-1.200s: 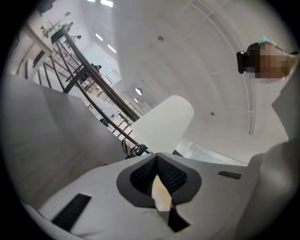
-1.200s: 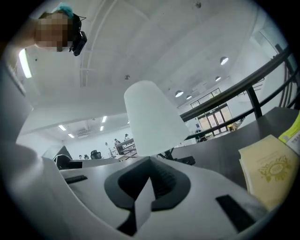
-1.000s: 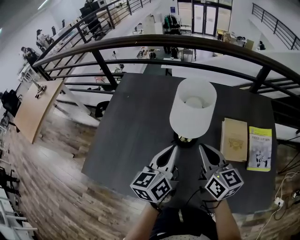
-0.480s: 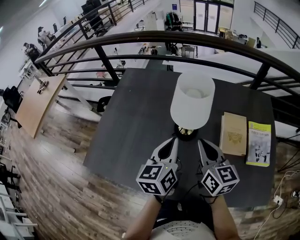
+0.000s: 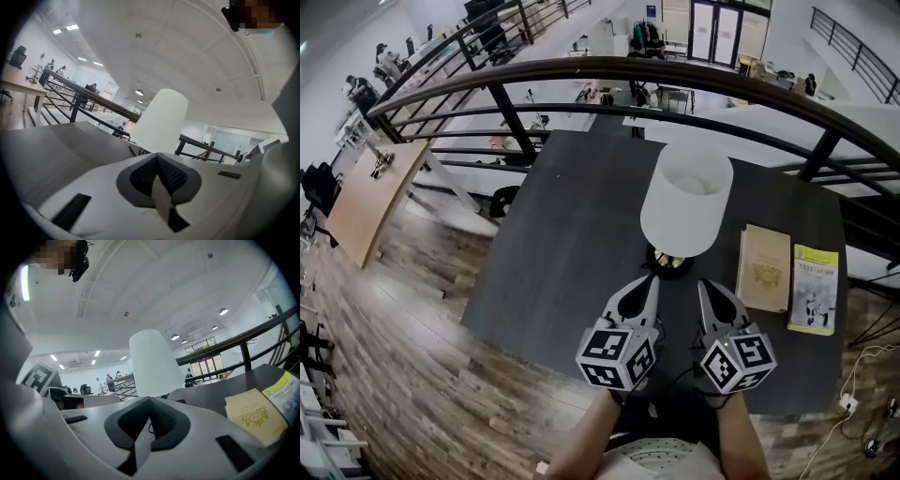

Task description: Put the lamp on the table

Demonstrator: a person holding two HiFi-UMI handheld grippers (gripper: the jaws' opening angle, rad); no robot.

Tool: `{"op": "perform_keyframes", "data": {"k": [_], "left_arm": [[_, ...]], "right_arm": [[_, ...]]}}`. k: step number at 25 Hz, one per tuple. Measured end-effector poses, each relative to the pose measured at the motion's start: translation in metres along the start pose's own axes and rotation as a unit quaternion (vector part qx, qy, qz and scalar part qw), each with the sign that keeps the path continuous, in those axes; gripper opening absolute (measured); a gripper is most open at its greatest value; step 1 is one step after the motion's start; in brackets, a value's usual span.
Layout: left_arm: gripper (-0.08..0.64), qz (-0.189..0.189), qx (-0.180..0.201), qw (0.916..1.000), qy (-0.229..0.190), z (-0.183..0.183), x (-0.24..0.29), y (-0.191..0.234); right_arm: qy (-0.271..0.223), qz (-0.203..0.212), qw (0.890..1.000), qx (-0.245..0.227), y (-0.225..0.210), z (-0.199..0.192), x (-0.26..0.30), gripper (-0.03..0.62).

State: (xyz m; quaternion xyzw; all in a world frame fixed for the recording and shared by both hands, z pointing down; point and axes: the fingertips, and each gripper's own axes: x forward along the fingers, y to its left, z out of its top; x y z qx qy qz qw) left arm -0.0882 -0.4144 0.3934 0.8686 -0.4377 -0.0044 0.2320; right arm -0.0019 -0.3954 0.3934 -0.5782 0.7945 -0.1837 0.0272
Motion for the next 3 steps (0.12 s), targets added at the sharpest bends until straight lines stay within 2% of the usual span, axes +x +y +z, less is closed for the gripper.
{"op": "perform_keyframes", "data": {"k": [3], "left_arm": [[0.012, 0.003, 0.004, 1.0, -0.002, 0.0021, -0.0002, 0.0023]], "right_arm": [[0.003, 0.002, 1.0, 0.0, 0.0024, 0.0003, 0.0017, -0.006]]}}
